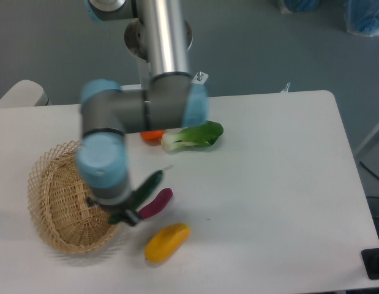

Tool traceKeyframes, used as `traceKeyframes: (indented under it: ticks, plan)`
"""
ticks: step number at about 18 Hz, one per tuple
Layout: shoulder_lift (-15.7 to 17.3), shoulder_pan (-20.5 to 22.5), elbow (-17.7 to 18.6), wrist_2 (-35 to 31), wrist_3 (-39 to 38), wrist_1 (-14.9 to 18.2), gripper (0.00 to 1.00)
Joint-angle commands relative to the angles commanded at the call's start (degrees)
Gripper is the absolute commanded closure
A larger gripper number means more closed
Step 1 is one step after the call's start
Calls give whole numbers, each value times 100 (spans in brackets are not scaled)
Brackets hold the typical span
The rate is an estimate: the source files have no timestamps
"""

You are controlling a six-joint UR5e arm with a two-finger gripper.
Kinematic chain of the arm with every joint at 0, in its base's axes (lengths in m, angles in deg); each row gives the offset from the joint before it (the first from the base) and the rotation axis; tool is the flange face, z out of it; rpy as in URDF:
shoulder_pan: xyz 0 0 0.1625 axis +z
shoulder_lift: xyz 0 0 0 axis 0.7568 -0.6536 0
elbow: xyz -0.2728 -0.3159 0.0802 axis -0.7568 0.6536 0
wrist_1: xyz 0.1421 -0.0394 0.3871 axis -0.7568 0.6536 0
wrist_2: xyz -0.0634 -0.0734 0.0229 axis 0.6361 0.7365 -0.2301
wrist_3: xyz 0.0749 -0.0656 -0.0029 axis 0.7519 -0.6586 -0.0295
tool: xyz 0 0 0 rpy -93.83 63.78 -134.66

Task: Place the cucumber in the basket
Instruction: 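Carry the green cucumber in the gripper over to the wicker basket, then lower the cucumber into the basket and open the gripper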

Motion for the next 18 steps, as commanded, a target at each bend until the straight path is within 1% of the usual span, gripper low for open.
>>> traceKeyframes:
  ticks: [3, 4, 6, 7, 9, 11, 14, 18]
  plan:
    - [-52, -212, 106, -9, -554, -35, 73]
    - [-79, -229, 123, -9, -651, -131, 72]
    - [-149, -326, 211, 0, -669, -333, 63]
    - [-158, -352, 272, 0, -678, -438, 61]
    - [-158, -361, 413, 0, -661, -519, 43]
    - [-167, -362, 510, -9, -652, -571, 0]
    - [-150, -362, 563, -9, -643, -642, 0]
    - [-114, -344, 484, -35, -590, -650, 0]
